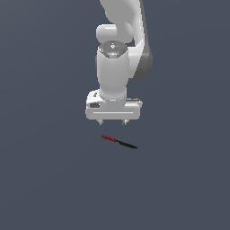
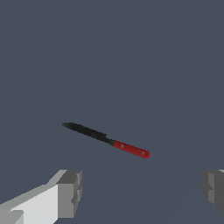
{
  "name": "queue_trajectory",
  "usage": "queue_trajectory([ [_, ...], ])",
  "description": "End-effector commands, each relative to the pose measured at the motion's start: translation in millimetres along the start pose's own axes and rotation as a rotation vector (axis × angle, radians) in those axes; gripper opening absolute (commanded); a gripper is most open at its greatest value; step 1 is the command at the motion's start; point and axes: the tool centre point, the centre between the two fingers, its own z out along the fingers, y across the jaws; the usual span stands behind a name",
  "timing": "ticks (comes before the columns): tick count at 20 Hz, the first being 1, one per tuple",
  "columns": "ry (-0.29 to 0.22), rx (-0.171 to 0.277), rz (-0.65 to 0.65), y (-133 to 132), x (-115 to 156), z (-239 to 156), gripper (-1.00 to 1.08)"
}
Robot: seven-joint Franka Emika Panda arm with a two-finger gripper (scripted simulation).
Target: Pick up the object and move it to a goal position.
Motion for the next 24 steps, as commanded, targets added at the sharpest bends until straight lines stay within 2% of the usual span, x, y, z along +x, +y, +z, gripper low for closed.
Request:
queue_trajectory([
  [1,0.0,0.0,0.0,0.0,0.0,0.0,1.0],
  [11,-0.043,0.034,0.004,-19.0,-12.3,8.3,1.0],
  [18,-0.041,0.031,-0.017,-18.0,-11.5,10.3,1.0],
  [24,-0.044,0.026,-0.094,-18.1,-11.0,19.5,1.0],
])
